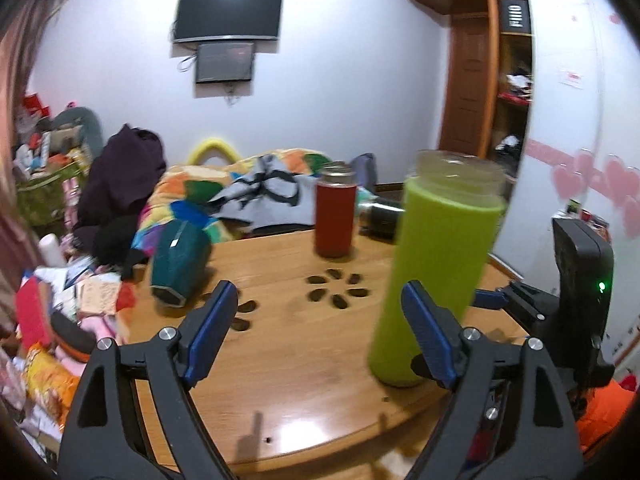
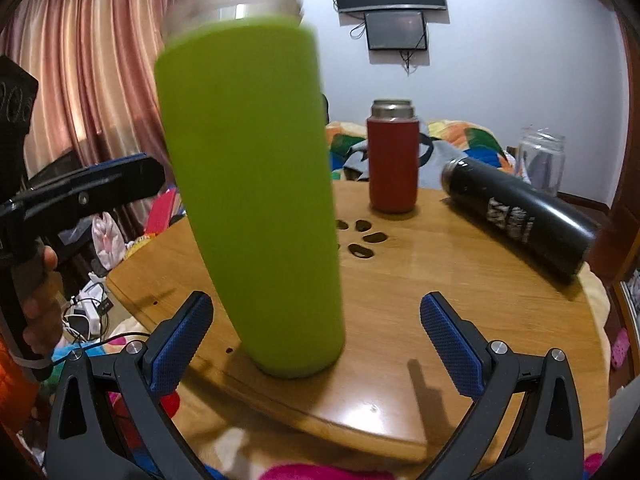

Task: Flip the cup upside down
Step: 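Close the right gripper on the green bottle while the left gripper opens and releases it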

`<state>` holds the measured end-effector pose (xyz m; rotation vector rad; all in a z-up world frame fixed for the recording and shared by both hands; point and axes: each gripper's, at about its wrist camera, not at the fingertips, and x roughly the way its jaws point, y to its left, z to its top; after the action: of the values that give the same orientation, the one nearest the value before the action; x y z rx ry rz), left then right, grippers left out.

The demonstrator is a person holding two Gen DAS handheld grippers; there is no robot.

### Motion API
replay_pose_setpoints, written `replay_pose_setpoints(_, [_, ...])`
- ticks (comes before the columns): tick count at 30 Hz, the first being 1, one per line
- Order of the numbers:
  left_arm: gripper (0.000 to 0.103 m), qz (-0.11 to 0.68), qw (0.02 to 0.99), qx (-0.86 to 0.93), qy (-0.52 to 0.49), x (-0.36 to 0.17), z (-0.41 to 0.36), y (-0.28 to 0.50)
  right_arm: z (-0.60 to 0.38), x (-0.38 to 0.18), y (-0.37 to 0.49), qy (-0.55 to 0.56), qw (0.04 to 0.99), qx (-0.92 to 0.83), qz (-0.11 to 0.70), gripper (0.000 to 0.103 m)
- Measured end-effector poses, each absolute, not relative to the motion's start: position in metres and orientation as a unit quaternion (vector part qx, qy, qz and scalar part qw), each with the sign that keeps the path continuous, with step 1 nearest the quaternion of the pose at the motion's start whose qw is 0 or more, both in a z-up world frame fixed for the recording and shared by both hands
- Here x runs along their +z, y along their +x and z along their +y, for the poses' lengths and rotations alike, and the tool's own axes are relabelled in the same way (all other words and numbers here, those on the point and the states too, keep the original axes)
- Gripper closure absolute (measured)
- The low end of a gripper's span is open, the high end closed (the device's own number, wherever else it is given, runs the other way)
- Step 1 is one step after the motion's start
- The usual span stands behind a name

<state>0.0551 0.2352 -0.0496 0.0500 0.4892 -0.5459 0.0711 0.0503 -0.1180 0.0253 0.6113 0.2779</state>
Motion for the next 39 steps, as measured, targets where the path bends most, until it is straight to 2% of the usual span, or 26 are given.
replay_pose_setpoints(3, [0.020, 0.243, 0.936, -0.252, 0.026, -0.057, 0.235, 0.066, 0.060, -0.123, 0.077, 0.007, 0.941, 0.145, 0.305, 0.006])
replay_pose_setpoints(4, [0.020, 0.244, 0.937, -0.250, 0.026, -0.058, 0.235, 0.069, 0.062, -0.124, 0.077, 0.005, 0.941, 0.148, 0.306, 0.013])
replay_pose_setpoints(6, [0.030, 0.248, 0.935, -0.251, 0.028, -0.063, 0.231, 0.078, 0.066, -0.125, 0.078, -0.002, 0.940, 0.151, 0.306, 0.028])
replay_pose_setpoints(8, [0.039, 0.249, 0.934, -0.255, 0.032, -0.068, 0.224, 0.087, 0.068, -0.126, 0.077, -0.006, 0.939, 0.158, 0.304, 0.039])
replay_pose_setpoints(12, [0.064, 0.255, 0.926, -0.277, 0.034, -0.074, 0.214, 0.097, 0.073, -0.123, 0.072, -0.027, 0.942, 0.151, 0.299, 0.041])
replay_pose_setpoints(15, [0.078, 0.266, 0.914, -0.304, 0.032, -0.076, 0.206, 0.103, 0.068, -0.121, 0.070, -0.032, 0.941, 0.149, 0.303, 0.041])
replay_pose_setpoints(17, [0.082, 0.268, 0.908, -0.320, 0.035, -0.076, 0.201, 0.106, 0.064, -0.119, 0.068, -0.035, 0.940, 0.147, 0.306, 0.041])
replay_pose_setpoints(29, [0.083, 0.269, 0.885, -0.377, 0.045, -0.076, 0.168, 0.114, 0.048, -0.108, 0.061, -0.072, 0.932, 0.129, 0.330, 0.041])
replay_pose_setpoints(39, [0.083, 0.307, 0.869, -0.387, 0.029, -0.092, 0.173, 0.125, 0.055, -0.098, 0.057, -0.096, 0.920, 0.139, 0.352, 0.041])
